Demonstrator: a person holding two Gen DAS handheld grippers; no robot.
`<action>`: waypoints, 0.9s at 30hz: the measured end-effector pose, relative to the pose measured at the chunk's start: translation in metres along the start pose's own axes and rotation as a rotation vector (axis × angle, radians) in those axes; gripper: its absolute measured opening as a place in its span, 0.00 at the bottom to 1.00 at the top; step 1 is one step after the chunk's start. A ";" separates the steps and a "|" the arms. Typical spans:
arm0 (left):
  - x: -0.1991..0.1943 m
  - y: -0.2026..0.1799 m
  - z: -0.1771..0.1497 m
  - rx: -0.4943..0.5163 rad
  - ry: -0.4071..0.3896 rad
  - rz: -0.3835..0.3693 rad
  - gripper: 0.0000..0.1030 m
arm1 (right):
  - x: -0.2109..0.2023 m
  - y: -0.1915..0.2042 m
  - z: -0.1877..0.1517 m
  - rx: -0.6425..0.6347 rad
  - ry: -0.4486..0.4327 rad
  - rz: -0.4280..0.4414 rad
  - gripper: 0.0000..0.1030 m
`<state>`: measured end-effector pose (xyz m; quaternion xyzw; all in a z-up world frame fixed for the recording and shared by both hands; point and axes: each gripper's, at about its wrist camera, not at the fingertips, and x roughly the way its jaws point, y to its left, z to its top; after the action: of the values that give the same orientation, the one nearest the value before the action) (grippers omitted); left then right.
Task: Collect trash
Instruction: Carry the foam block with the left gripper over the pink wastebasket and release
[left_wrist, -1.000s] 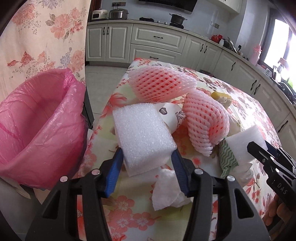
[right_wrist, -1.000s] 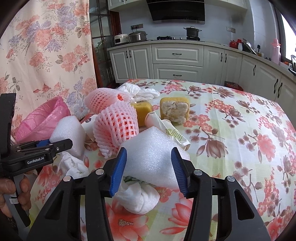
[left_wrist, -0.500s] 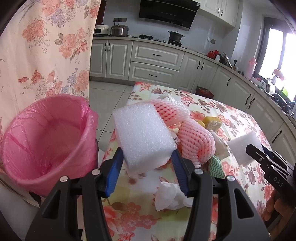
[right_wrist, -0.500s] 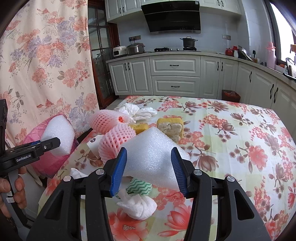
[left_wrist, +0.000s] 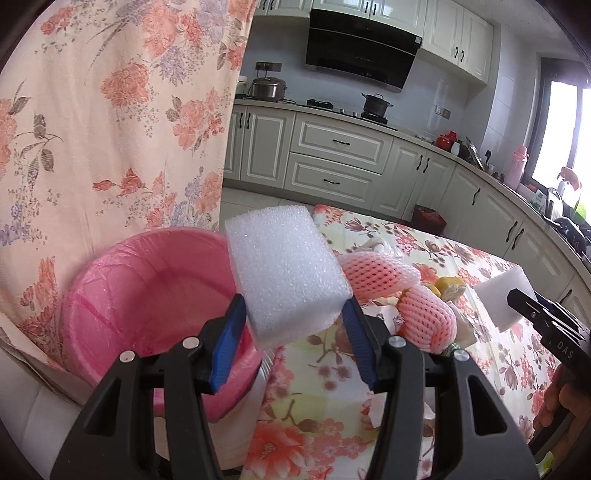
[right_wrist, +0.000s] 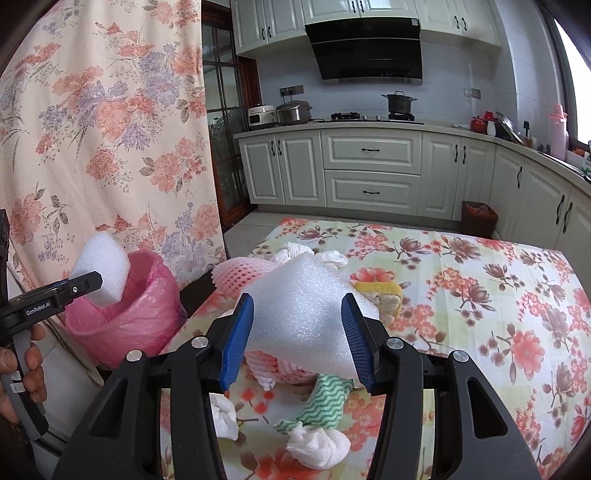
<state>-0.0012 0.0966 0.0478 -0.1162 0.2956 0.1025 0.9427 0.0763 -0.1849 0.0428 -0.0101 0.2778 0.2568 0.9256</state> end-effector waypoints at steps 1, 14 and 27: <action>-0.002 0.006 0.002 -0.007 -0.006 0.010 0.51 | 0.002 0.005 0.003 -0.007 -0.002 0.007 0.46; -0.020 0.071 0.015 -0.061 -0.035 0.097 0.51 | 0.038 0.085 0.034 -0.083 0.013 0.128 0.46; -0.025 0.110 0.011 -0.085 -0.029 0.135 0.52 | 0.078 0.170 0.051 -0.135 0.050 0.255 0.46</action>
<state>-0.0445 0.2011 0.0542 -0.1347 0.2846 0.1798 0.9320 0.0759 0.0075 0.0666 -0.0436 0.2821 0.3902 0.8754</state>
